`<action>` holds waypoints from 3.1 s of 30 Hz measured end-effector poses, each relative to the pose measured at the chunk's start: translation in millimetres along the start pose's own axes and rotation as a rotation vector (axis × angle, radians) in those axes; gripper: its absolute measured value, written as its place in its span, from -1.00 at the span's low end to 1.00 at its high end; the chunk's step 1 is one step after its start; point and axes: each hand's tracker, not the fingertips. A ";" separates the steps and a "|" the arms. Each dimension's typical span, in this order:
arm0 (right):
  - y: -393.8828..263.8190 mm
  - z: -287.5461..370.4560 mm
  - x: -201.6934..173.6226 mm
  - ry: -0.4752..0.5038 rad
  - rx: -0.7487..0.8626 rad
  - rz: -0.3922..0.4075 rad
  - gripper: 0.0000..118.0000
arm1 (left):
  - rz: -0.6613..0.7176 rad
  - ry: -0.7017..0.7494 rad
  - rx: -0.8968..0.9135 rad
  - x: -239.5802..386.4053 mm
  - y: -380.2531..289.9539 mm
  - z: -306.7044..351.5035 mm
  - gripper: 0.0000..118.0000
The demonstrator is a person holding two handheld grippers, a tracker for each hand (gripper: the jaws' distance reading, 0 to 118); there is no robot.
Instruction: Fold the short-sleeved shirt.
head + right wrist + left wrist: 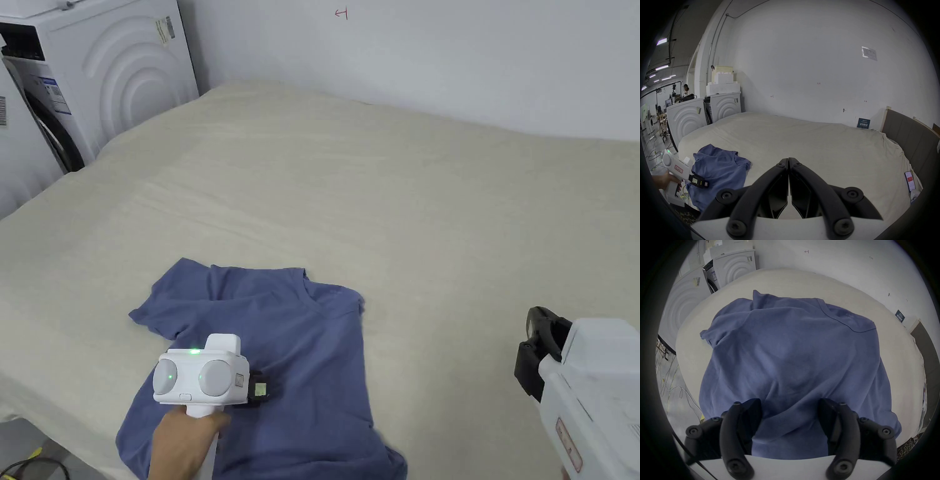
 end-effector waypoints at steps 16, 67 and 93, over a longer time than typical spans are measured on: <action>1.4 21.0 20.2 -0.022 0.018 -0.032 -1.00 | 0.246 -0.415 0.179 -27.0 6.7 48.4 -1.00; -35.5 208.2 217.7 -0.515 0.114 -0.152 -1.00 | -0.791 -0.660 0.166 451.5 -17.4 125.5 -1.00; -18.9 208.6 208.1 -0.491 0.134 -0.136 -1.00 | -0.466 -0.558 0.373 373.9 -1.2 184.6 0.81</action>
